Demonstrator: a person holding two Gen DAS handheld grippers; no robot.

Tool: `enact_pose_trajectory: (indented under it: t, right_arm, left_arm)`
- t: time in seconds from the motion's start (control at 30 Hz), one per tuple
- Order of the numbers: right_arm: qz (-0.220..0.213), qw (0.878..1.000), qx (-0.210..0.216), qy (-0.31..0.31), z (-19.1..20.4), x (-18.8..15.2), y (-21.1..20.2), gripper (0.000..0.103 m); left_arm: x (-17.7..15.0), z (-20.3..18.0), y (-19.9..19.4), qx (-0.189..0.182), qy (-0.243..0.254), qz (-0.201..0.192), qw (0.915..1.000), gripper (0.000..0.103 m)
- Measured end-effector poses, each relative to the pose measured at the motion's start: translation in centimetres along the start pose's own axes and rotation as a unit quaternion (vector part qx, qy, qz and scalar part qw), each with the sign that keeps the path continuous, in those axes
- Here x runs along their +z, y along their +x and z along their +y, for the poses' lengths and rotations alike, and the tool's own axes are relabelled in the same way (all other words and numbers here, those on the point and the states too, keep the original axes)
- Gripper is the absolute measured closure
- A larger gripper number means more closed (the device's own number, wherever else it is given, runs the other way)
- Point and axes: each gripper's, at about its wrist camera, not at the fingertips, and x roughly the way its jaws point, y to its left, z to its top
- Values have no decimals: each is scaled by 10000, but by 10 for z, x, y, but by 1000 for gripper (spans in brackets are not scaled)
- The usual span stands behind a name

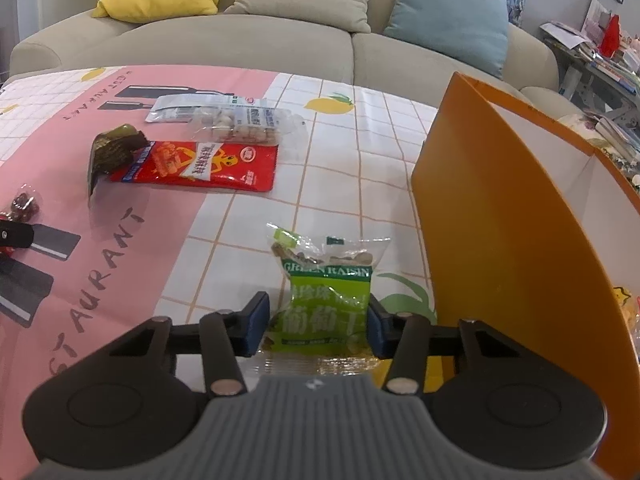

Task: Organize snacks
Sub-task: 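Grasp the green raisin bag with the right tool while the left grasps the gummy bottle, then lift both held snacks and carry them over the orange box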

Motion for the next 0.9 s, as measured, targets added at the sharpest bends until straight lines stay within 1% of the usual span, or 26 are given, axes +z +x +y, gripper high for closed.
enact_pose_trajectory:
  t: [0.07,0.2,0.23,0.3,0.4,0.47,0.67,0.9]
  right_arm:
    - [48,10000,3,-14,2,1,-1,55]
    - [175,9997,91,154,0,2,-4,56]
    - [208,9995,140,199,-1,2,-6,61]
    - [257,9991,200,259,-2,1,-9,63]
    - [317,9987,316,255,0,1,-15,64]
    - [284,9988,335,238,1,0,-21,64]
    - [326,9973,541,366,2,-1,-38,64]
    - [376,9959,696,444,-3,-1,-59,64]
  left_arm:
    - [-1,-1,-1,-50,9,14,10000,69]
    - [-4,-5,-4,-197,0,61,9998,69]
    - [-5,-6,-5,-226,-12,68,9997,69]
    - [-6,-9,-8,-331,-40,100,9994,69]
    - [-9,-13,-12,-498,-131,176,9985,69]
    - [-10,-15,-16,-574,-182,224,9979,69]
    - [-8,-23,-31,-736,-244,469,9959,69]
    - [-6,-39,-55,-767,16,436,9961,69]
